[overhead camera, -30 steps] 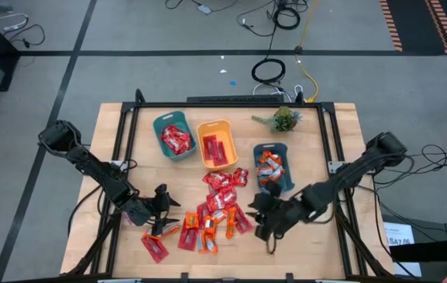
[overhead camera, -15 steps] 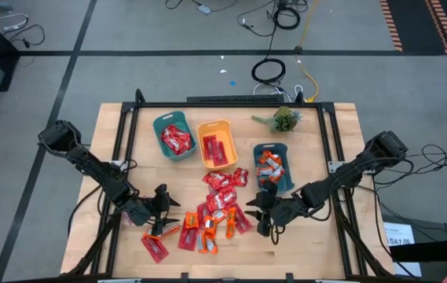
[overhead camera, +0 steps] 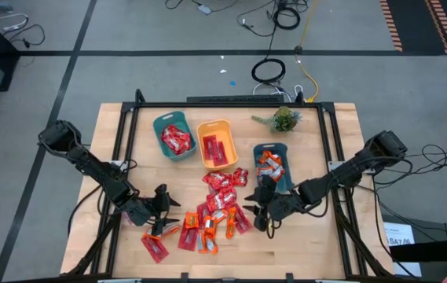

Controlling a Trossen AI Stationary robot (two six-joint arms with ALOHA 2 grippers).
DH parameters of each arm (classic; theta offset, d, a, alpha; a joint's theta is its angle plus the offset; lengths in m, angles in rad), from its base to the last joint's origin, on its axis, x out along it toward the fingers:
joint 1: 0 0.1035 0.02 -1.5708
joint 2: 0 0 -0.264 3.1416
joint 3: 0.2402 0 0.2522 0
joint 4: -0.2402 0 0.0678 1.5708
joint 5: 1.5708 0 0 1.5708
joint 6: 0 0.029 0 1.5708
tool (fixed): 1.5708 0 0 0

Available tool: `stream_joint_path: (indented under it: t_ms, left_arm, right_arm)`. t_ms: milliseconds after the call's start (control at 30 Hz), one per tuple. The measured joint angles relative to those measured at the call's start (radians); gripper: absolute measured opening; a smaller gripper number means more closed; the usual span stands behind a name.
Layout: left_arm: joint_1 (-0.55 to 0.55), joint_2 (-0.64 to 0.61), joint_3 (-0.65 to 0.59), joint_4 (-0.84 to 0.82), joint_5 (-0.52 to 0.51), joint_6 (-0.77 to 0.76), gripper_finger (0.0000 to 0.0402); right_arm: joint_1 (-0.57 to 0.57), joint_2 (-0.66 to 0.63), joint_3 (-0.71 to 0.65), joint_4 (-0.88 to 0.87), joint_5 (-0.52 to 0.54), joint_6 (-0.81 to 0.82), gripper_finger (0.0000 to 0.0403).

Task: Sort candy
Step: Put the orange wrapper chocolate into the dark blue bin

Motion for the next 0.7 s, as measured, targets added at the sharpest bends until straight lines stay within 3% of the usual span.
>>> stream_joint_path:
  t_ms: [133, 433, 700]
  left_arm:
    - [0.0, 0.0, 0.0, 0.0, 0.0, 0.0, 0.0281]
    - [0.0, 0.0, 0.0, 0.0, 0.0, 0.0, 0.0281]
    - [0.0, 0.0, 0.0, 0.0, 0.0, 0.0, 0.0281]
  right_arm:
    - [-0.014, 0.0, 0.0, 0.001, -0.002, 0.011, 0.0148]
    - [-0.036, 0.0, 0.0, -0.002, -0.004, 0.019, 0.0249]
    - [-0.036, 0.0, 0.001, -0.009, -0.037, 0.07, 0.0271]
